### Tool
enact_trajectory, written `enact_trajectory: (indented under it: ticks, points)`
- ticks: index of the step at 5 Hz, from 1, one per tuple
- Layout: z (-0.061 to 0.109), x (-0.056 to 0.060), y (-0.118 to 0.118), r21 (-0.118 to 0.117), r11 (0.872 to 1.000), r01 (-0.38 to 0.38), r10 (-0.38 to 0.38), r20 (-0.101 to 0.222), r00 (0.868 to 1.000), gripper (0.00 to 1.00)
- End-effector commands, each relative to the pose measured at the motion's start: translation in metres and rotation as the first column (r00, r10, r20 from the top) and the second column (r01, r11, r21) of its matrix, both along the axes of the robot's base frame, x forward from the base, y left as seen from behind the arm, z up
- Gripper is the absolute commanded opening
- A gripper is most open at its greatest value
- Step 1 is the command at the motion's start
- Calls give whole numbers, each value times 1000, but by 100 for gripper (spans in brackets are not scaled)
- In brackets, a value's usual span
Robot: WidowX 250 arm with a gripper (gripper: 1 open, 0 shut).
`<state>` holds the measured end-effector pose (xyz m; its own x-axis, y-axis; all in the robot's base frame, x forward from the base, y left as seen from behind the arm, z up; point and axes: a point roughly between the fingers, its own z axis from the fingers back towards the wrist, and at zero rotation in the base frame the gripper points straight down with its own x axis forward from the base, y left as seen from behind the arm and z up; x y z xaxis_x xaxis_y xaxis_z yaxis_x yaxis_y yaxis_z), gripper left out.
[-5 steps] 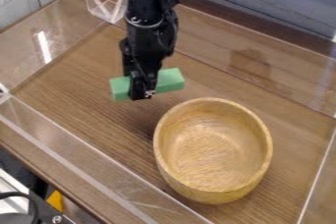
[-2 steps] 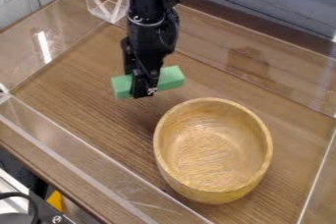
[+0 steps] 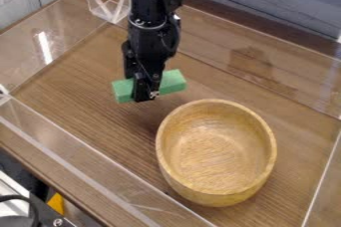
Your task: Remove the green block from inside the brown bowl and put it on the table
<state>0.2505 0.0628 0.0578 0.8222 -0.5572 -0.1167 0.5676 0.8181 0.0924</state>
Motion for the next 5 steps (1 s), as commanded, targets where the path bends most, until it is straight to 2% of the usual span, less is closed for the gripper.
enact_trajectory:
  ticks: [1, 5]
  points:
    - [8, 8, 5, 5, 1000, -21, 21, 38, 999, 0]
    - [3, 9, 6, 0, 998, -57, 57, 20, 998, 0]
